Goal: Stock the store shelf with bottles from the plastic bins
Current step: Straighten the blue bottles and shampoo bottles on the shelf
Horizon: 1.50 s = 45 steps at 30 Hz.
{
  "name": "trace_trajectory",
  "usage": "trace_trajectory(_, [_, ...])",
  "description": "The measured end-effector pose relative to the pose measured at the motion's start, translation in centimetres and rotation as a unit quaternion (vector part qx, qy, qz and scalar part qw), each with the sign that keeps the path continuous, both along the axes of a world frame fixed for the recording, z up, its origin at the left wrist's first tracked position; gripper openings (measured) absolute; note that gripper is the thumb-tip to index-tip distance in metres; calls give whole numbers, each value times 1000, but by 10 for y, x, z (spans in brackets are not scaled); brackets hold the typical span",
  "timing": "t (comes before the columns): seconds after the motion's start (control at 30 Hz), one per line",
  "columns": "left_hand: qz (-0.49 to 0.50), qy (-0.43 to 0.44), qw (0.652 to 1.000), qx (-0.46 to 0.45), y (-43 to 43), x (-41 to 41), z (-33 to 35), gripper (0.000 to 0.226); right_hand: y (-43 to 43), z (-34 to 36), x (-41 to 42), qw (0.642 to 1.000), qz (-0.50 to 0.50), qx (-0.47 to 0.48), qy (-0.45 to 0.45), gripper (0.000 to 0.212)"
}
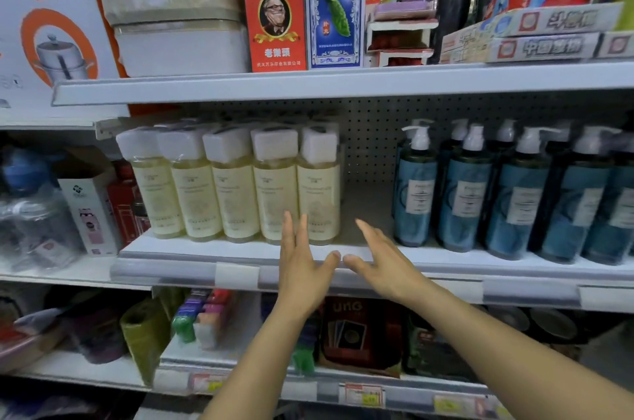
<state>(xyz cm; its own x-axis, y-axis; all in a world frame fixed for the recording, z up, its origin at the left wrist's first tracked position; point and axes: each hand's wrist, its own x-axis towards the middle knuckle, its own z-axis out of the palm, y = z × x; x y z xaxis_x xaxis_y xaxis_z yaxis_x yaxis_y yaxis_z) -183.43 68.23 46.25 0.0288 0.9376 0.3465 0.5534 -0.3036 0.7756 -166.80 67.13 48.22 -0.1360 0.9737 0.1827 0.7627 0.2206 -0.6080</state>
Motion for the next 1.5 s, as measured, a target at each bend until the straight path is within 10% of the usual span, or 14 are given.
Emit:
trace_trajectory(0.43, [-103,-38,992,-66,-10,43,12,79,-17,-8,42,959,-137,171,177,55])
trace_trajectory(0.67, [-149,-86,977,-128,18,81,26,85,-4,-1,49,958,-169,86,215,81])
trace_trajectory(1.27, [-292,-249,912,-146,118,138,60,87,48,16,52,917,-248,64,305,56])
trace_trajectory(1.5, [-310,-369,837,-259,125,148,67,108,50,23,51,915,-235,45,325,69])
